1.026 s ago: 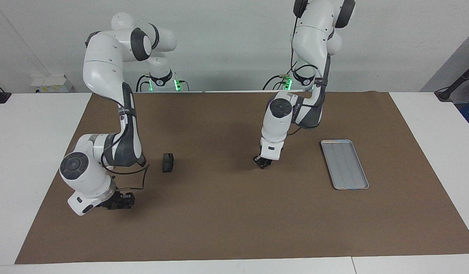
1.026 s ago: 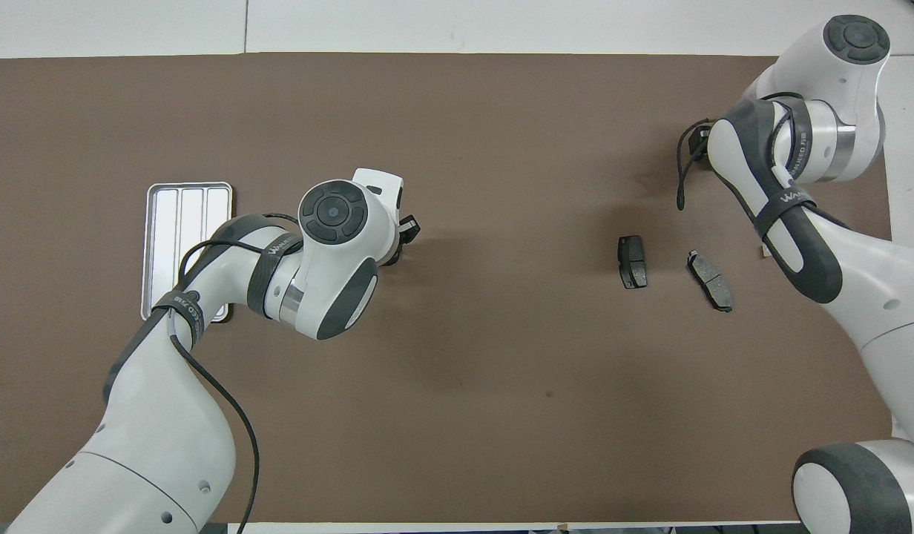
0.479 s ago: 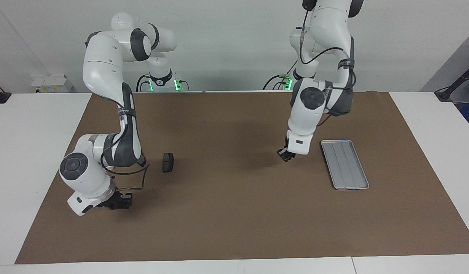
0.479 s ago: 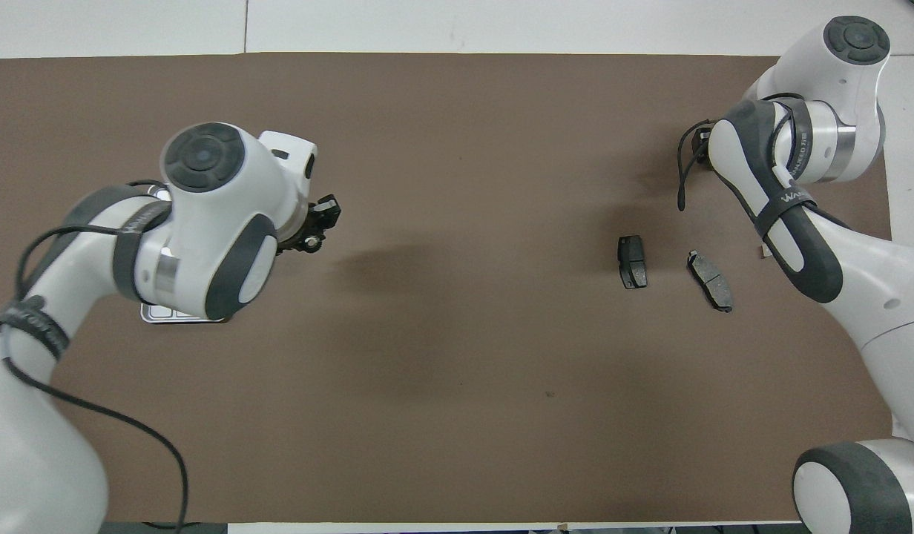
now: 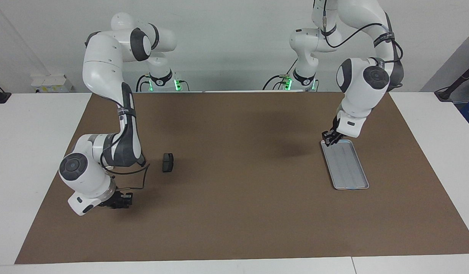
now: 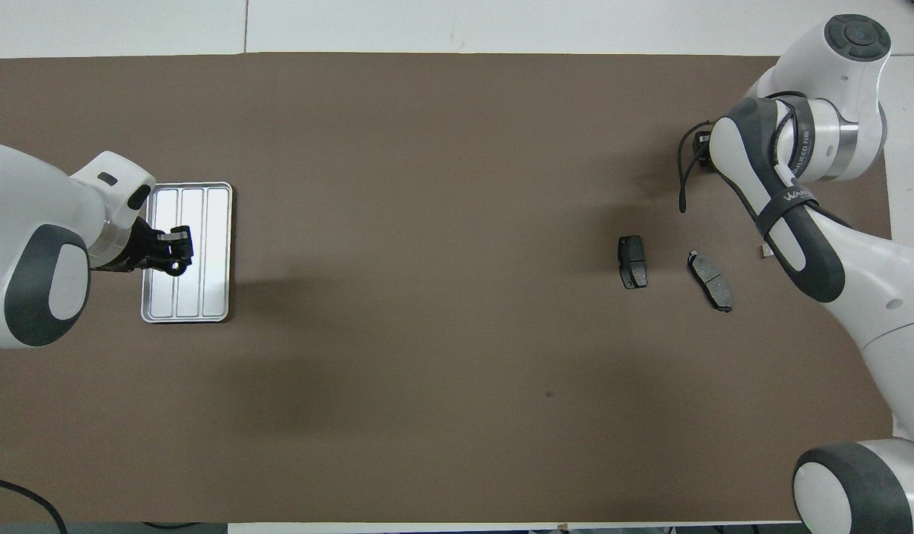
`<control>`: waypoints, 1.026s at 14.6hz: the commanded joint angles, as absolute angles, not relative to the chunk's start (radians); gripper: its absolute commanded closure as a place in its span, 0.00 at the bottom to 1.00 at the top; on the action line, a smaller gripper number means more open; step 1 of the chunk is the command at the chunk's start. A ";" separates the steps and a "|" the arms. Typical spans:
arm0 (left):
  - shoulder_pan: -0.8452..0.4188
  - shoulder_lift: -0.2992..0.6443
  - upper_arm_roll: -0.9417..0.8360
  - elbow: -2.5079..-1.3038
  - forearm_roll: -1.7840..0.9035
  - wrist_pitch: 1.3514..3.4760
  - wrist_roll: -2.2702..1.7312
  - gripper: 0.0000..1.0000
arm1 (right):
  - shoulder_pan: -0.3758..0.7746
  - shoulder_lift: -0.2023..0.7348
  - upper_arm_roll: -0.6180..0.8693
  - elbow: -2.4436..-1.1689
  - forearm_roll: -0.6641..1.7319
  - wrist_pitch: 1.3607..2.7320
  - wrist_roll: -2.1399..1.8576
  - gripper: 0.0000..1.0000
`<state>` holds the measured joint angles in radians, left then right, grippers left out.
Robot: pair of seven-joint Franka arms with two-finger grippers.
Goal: Pick bearing gear from pile to tray
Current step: 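Carry the bearing with the left gripper and lower it into the tray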
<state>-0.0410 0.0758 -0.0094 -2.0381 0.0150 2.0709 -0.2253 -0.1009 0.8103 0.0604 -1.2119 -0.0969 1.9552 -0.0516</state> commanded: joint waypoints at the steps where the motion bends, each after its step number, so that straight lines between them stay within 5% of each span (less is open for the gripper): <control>1: 0.009 0.052 -0.021 -2.112 0.021 2.157 -0.186 1.00 | -0.123 0.830 0.072 -1.215 -0.098 1.925 -0.081 0.68; 9: 0.025 0.069 -0.023 -2.212 0.021 2.314 -0.114 1.00 | -0.121 0.833 0.071 -1.212 -0.103 1.927 -0.118 0.92; 15: 0.028 0.101 -0.023 -2.235 0.021 2.362 -0.041 1.00 | -0.097 0.812 0.068 -1.137 -0.103 1.792 -0.106 0.95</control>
<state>0.0199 0.1009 -0.0225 -2.2224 0.0150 2.3325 -0.0738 -0.1002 0.8100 0.0631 -1.1876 -0.0990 1.8644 -0.0832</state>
